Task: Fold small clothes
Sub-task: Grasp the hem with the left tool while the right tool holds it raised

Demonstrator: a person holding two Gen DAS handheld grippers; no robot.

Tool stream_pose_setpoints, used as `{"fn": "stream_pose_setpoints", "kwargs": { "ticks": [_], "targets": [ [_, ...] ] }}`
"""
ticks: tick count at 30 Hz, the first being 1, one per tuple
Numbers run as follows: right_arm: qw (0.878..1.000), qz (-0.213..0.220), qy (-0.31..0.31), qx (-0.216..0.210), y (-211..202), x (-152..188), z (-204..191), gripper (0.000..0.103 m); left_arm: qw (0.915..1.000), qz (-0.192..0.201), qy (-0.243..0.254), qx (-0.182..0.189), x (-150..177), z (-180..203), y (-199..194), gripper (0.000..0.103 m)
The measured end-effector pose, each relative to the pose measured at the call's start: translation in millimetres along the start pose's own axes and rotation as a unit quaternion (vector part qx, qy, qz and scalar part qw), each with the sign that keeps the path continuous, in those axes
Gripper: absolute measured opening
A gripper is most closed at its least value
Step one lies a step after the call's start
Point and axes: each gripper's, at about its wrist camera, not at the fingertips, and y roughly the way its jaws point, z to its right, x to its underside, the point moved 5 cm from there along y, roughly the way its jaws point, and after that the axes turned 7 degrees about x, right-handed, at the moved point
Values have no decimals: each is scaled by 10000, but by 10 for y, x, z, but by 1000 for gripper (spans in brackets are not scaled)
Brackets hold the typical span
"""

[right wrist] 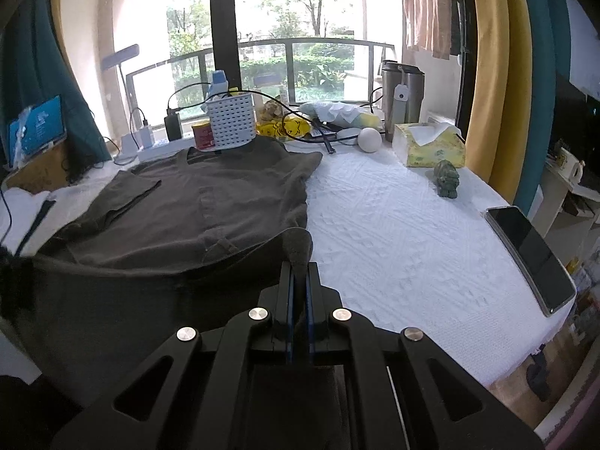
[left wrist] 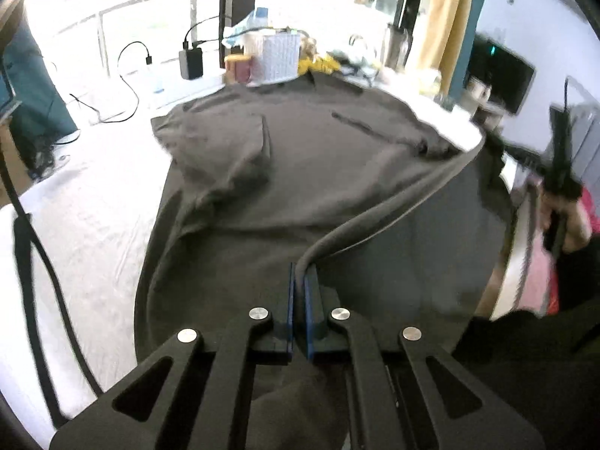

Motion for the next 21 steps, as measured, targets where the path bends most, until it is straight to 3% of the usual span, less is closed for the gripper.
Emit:
{"fn": "stream_pose_setpoints", "kwargs": {
  "ticks": [2,3,4,10,14,19,21],
  "targets": [
    [9999,-59,-75,104,51,12,-4,5,9999,22,-95,-50,-80,-58,-6,19],
    [9999,-90,-72,120,74,21,2,5,9999,59,-45,-133,-97,-55,-47,30],
    [9998,-120,-56,134,91,29,17,5,9997,107,-9,-224,-107,-73,-106,34],
    [9991,-342,25,238,213,108,92,5,9982,-4,-334,-503,172,-338,-472,34],
    [9986,-466,2,266,260,167,67,5,9989,-182,-384,-205,480,-304,-643,34],
    [9980,-578,13,273,269,223,66,5,9978,-464,-396,-251,784,-217,-764,34],
    [9978,-596,-5,287,254,227,60,5,9978,-446,-480,-77,823,-141,-778,35]
  ]
}}
